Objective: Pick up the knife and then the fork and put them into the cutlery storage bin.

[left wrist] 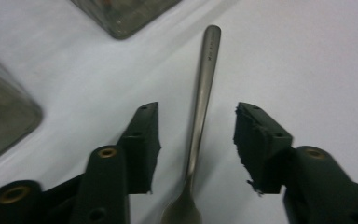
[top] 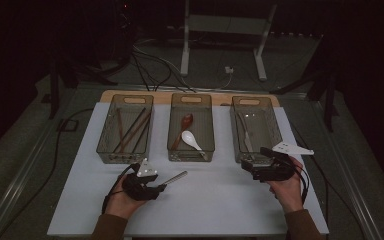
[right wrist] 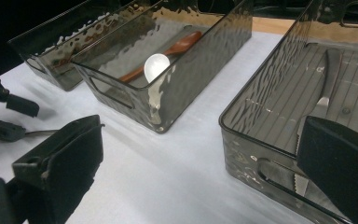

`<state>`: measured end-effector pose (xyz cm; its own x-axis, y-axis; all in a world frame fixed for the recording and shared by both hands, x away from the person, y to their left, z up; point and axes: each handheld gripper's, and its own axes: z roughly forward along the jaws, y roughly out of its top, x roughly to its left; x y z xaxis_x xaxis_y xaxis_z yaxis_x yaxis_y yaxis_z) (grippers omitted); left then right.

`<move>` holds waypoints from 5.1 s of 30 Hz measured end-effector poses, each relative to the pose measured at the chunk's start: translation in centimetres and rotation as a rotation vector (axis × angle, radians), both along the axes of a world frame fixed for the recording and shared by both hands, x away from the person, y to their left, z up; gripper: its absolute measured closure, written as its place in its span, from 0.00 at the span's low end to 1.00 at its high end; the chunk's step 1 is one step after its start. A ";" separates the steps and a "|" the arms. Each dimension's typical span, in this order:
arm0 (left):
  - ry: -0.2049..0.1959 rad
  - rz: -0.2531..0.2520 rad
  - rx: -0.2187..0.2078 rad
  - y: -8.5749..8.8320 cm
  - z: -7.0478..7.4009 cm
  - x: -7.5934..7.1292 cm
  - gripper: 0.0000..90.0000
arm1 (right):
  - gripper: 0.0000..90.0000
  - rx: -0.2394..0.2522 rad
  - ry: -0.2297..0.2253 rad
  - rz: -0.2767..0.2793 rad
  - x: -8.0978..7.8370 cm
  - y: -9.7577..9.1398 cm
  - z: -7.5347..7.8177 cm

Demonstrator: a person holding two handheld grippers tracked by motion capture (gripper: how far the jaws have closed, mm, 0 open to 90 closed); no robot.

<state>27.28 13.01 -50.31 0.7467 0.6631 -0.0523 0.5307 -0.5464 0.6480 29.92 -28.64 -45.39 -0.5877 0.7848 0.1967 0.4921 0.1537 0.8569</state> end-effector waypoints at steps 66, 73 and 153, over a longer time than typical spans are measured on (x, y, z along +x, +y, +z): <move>-0.062 -0.034 0.039 -3.3 1.3 -1.0 0.97 | 0.00 0.027 0.115 0.095 -0.5 3.7 -2.4; -0.078 -0.056 0.004 -5.0 2.0 -1.0 0.97 | 0.00 0.057 0.143 0.115 -0.5 4.4 -2.6; -0.143 -0.020 -0.128 -9.1 4.1 -0.8 0.37 | 0.97 0.368 0.293 0.121 -0.3 5.9 -2.4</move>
<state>26.45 3.86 -46.21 0.7656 0.6428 -0.0276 0.4178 -0.4640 0.7811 29.61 -22.74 -47.80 -0.5489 0.5616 0.6191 0.7180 -0.0624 0.6932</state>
